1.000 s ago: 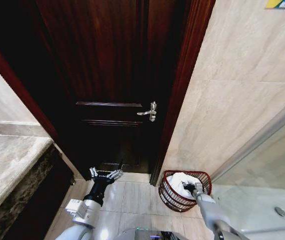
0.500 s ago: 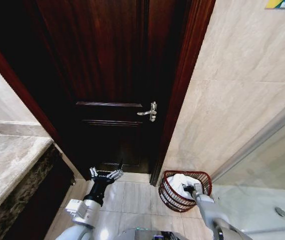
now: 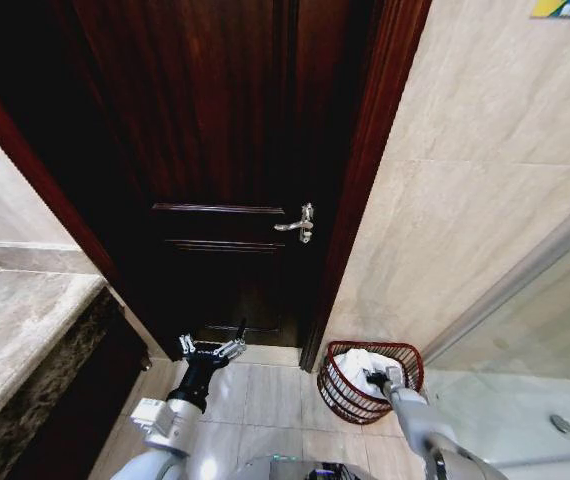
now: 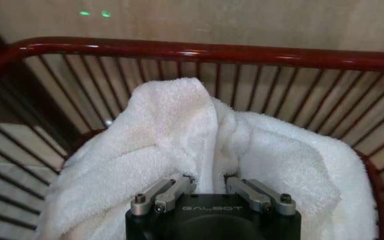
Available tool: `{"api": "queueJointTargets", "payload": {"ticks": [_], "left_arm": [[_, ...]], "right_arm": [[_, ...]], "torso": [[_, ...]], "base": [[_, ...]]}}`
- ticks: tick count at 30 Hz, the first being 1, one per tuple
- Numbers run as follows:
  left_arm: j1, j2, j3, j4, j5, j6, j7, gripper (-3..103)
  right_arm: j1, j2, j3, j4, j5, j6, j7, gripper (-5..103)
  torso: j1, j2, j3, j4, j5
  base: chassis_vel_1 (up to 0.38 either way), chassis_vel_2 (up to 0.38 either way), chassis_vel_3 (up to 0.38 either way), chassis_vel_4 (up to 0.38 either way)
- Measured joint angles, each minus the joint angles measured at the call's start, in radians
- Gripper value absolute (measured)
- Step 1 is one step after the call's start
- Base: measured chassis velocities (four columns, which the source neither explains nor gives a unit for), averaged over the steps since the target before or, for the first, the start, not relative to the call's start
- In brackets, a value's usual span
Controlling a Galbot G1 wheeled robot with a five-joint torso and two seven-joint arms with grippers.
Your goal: Discard the used towel into the hamper.
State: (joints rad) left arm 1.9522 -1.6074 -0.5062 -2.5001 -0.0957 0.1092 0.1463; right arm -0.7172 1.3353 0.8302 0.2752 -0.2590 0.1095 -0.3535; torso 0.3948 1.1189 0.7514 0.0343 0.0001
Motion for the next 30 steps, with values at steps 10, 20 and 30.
{"api": "queueJointTargets", "payload": {"ticks": [10, 20, 30], "left_arm": [[0.000, 0.000, 0.000, 0.000, 0.000, 0.000, 0.000, 100], [0.000, 0.000, 0.000, 0.000, 0.000, 0.000, 0.000, 100], [0.000, 0.000, 0.000, 0.000, 0.000, 0.000, 0.000, 100]], "right_arm": [[-0.197, 0.008, -0.021, 0.295, 0.048, -0.022, 0.002, 36], [-0.494, -0.043, -0.037, 0.802, 0.196, -0.077, -0.049, 68], [-0.582, -0.046, -0.015, 0.955, 0.338, -0.048, -0.090, 100]], "torso": [[0.000, 0.000, 0.000, 0.0000, 0.0007], [0.000, 0.000, 0.000, -0.0003, -0.0004], [0.000, 0.000, 0.000, -0.0002, -0.0003]], "base": [[0.000, 0.000, 0.000, 0.000], [0.000, 0.000, 0.000, 0.000], [0.000, 0.000, 0.000, 0.000]]}}
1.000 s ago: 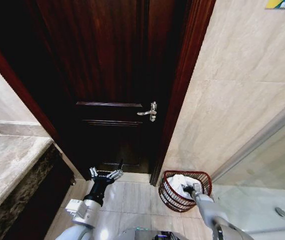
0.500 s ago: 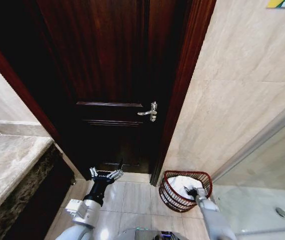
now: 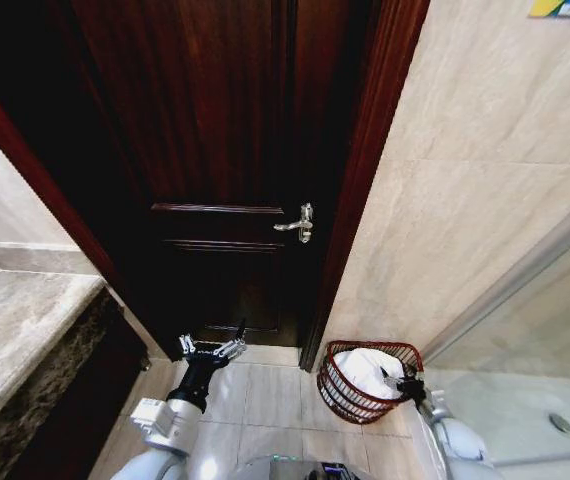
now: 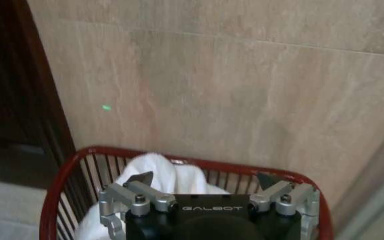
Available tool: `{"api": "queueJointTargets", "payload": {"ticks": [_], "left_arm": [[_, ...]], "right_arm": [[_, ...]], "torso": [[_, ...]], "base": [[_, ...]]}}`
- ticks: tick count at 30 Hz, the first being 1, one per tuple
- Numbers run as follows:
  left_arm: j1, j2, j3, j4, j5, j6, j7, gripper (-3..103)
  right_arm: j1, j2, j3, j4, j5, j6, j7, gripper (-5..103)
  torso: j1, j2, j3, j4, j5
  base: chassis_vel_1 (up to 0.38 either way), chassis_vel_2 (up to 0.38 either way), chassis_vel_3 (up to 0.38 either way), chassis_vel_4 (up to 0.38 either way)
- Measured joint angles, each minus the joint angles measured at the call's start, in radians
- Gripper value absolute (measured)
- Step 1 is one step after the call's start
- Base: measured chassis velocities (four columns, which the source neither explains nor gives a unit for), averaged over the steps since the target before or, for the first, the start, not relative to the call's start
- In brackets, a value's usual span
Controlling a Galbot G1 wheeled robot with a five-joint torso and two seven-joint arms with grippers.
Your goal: Discard the used towel into the hamper.
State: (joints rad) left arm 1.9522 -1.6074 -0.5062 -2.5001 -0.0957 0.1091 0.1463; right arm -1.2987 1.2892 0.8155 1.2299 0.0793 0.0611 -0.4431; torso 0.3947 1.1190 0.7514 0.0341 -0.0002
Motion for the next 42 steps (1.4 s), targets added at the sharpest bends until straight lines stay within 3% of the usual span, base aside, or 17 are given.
{"api": "queueJointTargets", "payload": {"ticks": [4, 7, 11, 21, 34, 38, 42], "left_arm": [[0.000, 0.000, 0.000, 0.000, 0.000, 0.000, 0.000, 100], [0.000, 0.000, 0.000, 0.000, 0.000, 0.000, 0.000, 100], [0.000, 0.000, 0.000, 0.000, 0.000, 0.000, 0.000, 100], [0.000, 0.000, 0.000, 0.000, 0.000, 0.000, 0.000, 100], [0.000, 0.000, 0.000, 0.000, 0.000, 0.000, 0.000, 100], [0.000, 0.000, 0.000, 0.000, 0.000, 0.000, 0.000, 100], [0.000, 0.000, 0.000, 0.000, 0.000, 0.000, 0.000, 100]], "right_arm": [[0.052, 0.009, -0.010, -0.080, 0.021, 0.019, -0.010, 100], [0.183, 0.044, -0.036, -0.288, 0.039, 0.028, 0.056, 100], [0.238, 0.058, -0.039, -0.377, 0.023, 0.028, 0.080, 100], [0.432, 0.056, -0.012, -0.738, -0.130, 0.048, 0.087, 100], [0.575, 0.051, 0.008, -0.926, -0.345, -0.004, 0.092, 100], [0.569, 0.044, 0.008, -0.933, -0.360, -0.004, 0.086, 100], [0.552, 0.041, 0.003, -0.910, -0.303, -0.003, 0.081, 100]], "torso": [[0.000, 0.000, 0.000, 0.0001, 0.0002], [0.000, 0.000, 0.000, 0.0003, 0.0005], [0.000, 0.000, 0.000, 0.0005, 0.0006], [0.000, 0.000, 0.000, 0.0003, 0.0000], [0.000, 0.000, 0.000, 0.0005, 0.0002], [0.000, 0.000, 0.000, 0.0002, 0.0002], [0.000, 0.000, 0.000, 0.0003, 0.0007]], "base": [[0.000, 0.000, 0.000, 0.000], [0.000, 0.000, 0.000, 0.000], [0.000, 0.000, 0.000, 0.000], [0.000, 0.000, 0.000, 0.000], [0.000, 0.000, 0.000, 0.000], [0.000, 0.000, 0.000, 0.000], [0.000, 0.000, 0.000, 0.000]]}}
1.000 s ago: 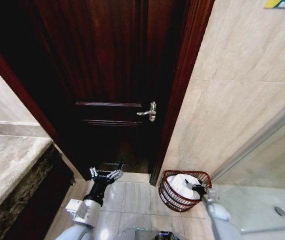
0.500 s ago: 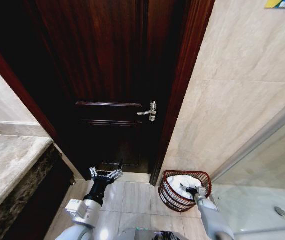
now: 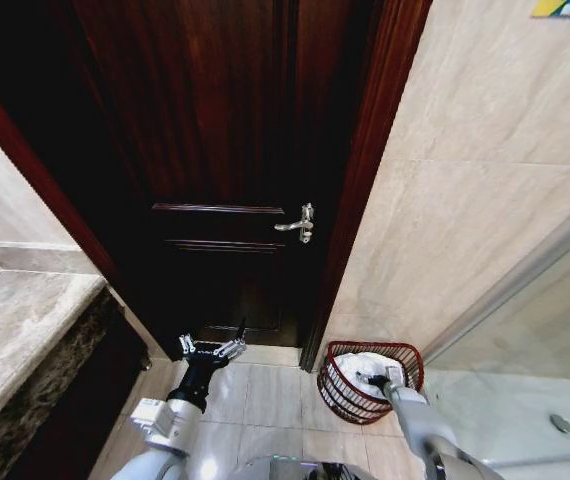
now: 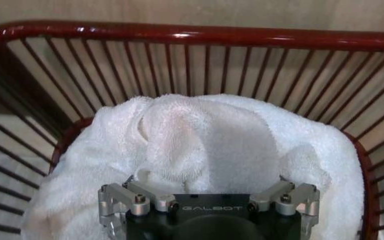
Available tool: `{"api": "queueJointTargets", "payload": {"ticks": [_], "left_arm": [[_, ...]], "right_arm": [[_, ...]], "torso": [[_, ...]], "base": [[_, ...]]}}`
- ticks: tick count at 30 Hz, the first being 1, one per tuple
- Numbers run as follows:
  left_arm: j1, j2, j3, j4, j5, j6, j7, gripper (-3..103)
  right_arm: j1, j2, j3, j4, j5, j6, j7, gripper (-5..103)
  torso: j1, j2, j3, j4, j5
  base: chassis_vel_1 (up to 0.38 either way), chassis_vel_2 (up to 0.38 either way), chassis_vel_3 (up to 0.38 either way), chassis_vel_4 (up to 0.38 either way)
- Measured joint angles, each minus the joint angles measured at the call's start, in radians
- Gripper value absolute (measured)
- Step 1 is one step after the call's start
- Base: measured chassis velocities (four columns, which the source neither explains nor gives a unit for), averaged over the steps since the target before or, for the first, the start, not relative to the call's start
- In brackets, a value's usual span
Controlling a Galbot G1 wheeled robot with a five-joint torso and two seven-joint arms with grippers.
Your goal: Discard the used towel into the hamper.
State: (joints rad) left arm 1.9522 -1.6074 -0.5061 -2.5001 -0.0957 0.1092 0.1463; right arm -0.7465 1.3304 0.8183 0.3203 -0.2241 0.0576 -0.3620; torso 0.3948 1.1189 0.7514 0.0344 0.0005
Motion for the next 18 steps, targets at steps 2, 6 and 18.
{"api": "queueJointTargets", "payload": {"ticks": [2, 6, 18], "left_arm": [[0.000, 0.000, 0.000, 0.000, 0.000, 0.000, 0.000, 100], [0.000, 0.000, 0.000, 0.000, 0.000, 0.000, 0.000, 100], [0.000, 0.000, 0.000, 0.000, 0.000, 0.000, 0.000, 100]], "right_arm": [[-0.035, -0.005, -0.012, 0.067, 0.057, -0.010, -0.002, 100], [-0.095, -0.015, -0.023, 0.173, 0.101, -0.022, -0.020, 100], [-0.593, -0.018, 0.017, 0.976, 0.302, -0.085, -0.024, 100]], "torso": [[0.000, 0.000, 0.000, 0.0000, 0.0002], [0.000, 0.000, 0.000, -0.0002, 0.0000], [0.000, 0.000, 0.000, -0.0005, -0.0005]], "base": [[0.000, 0.000, 0.000, 0.000], [0.000, 0.000, 0.000, 0.000], [0.000, 0.000, 0.000, 0.000]]}}
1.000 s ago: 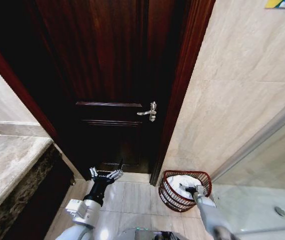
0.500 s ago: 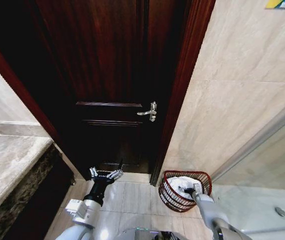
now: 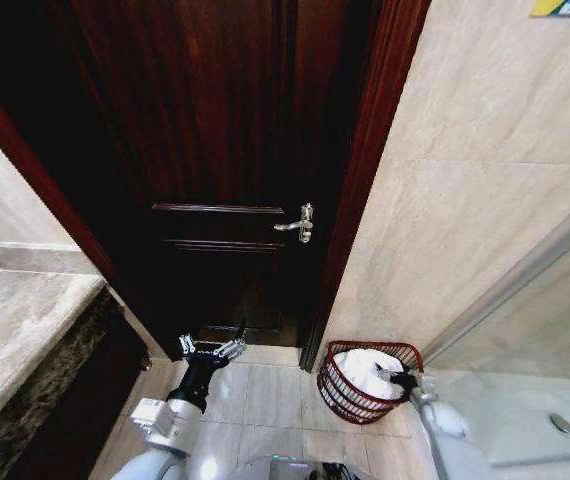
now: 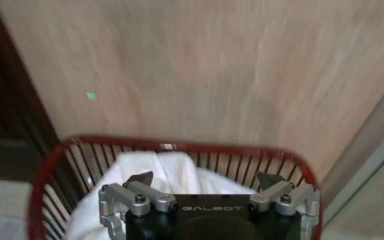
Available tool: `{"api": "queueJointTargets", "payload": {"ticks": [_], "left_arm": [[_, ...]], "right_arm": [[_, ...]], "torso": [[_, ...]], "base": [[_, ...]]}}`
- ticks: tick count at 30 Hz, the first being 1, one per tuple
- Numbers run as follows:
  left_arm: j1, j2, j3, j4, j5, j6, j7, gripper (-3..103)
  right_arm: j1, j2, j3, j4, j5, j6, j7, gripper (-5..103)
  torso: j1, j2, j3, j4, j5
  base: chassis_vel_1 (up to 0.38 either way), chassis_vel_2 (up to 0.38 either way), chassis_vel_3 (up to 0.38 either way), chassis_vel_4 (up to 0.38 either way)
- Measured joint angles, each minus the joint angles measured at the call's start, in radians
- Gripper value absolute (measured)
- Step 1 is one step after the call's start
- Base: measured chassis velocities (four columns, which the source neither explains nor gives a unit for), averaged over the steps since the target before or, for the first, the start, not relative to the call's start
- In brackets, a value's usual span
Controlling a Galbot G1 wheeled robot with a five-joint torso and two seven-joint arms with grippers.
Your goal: Discard the used towel into the hamper.
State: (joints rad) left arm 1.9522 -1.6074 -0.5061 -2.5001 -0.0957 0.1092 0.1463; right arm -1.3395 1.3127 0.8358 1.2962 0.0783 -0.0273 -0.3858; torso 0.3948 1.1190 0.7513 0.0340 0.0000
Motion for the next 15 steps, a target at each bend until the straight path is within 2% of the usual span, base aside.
{"api": "queueJointTargets", "payload": {"ticks": [3, 4, 6, 7, 15], "left_arm": [[0.000, 0.000, 0.000, 0.000, 0.000, 0.000, 0.000, 100], [0.000, 0.000, 0.000, 0.000, 0.000, 0.000, 0.000, 100], [0.000, 0.000, 0.000, 0.000, 0.000, 0.000, 0.000, 100], [0.000, 0.000, 0.000, 0.000, 0.000, 0.000, 0.000, 100], [0.000, 0.000, 0.000, 0.000, 0.000, 0.000, 0.000, 100]], "right_arm": [[-0.126, 0.034, 0.032, 0.189, 0.060, 0.066, 0.014, 100], [-0.126, 0.034, 0.032, 0.189, 0.060, 0.066, 0.014, 100], [-0.189, 0.057, 0.042, 0.300, 0.100, 0.099, 0.034, 100], [-0.189, 0.057, 0.042, 0.300, 0.100, 0.099, 0.034, 100], [-0.371, 0.140, 0.014, 0.674, 0.207, 0.151, 0.112, 100]], "torso": [[0.000, 0.000, 0.000, 0.0001, -0.0003], [0.000, 0.000, 0.000, 0.0001, -0.0003], [0.000, 0.000, 0.000, 0.0002, -0.0001], [0.000, 0.000, 0.000, 0.0002, -0.0001], [0.000, 0.000, 0.000, 0.0003, -0.0003]], "base": [[0.000, 0.000, 0.000, 0.000], [0.000, 0.000, 0.000, 0.000], [0.000, 0.000, 0.000, 0.000], [0.000, 0.000, 0.000, 0.000], [0.000, 0.000, 0.000, 0.000]]}}
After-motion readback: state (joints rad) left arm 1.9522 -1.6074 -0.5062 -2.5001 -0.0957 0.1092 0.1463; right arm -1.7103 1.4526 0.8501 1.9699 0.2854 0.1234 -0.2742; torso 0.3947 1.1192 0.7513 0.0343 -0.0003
